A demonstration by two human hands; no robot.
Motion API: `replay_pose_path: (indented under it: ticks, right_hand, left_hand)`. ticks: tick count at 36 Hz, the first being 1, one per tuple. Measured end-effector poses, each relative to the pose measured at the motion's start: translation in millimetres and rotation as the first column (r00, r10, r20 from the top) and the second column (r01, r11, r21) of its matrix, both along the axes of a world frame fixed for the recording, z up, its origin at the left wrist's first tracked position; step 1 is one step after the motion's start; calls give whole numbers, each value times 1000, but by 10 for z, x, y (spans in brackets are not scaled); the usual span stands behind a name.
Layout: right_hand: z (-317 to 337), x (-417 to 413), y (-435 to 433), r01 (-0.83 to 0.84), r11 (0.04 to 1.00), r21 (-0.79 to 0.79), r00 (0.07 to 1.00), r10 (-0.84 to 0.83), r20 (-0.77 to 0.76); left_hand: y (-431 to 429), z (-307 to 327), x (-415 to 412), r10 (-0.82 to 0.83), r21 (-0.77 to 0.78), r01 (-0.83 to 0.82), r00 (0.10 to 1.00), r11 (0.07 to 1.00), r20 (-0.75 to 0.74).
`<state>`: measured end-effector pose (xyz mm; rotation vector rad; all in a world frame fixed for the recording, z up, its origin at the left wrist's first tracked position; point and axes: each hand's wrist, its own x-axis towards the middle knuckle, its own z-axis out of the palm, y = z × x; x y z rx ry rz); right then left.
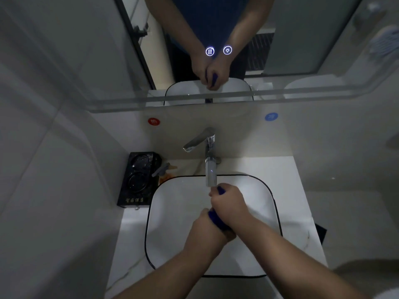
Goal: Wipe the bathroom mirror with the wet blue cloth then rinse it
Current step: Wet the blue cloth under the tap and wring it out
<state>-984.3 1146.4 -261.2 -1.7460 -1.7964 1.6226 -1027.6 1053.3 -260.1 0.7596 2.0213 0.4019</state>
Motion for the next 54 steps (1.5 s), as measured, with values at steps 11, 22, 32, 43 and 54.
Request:
replay_pose_path:
  ticks: [11,22,32,43,54]
  right_hand:
    - [13,-6,-101,258,931,-259,959,-280,-49]
    - [419,454,349,-300,701,-647,805,-178,-566]
    - [741,273,300,-599,628,-496,612,-40,-790]
    - [1082,196,202,-633,755,-170,719,491,-493]
    - [689,137,-95,-283,957,-56,898,244,-366]
  left_hand:
    - [-158,-2,-126,-110,38,125,957,991,-267]
    - [-280,473,-469,142,-121,-112,204,986,969]
    - [-317,513,-249,-2,-90,-234,-366,968,930]
    - [-256,674,-188,155,-53,-251,408,967,899]
    - [-102,441,-222,-29,17,25,939,1000,343]
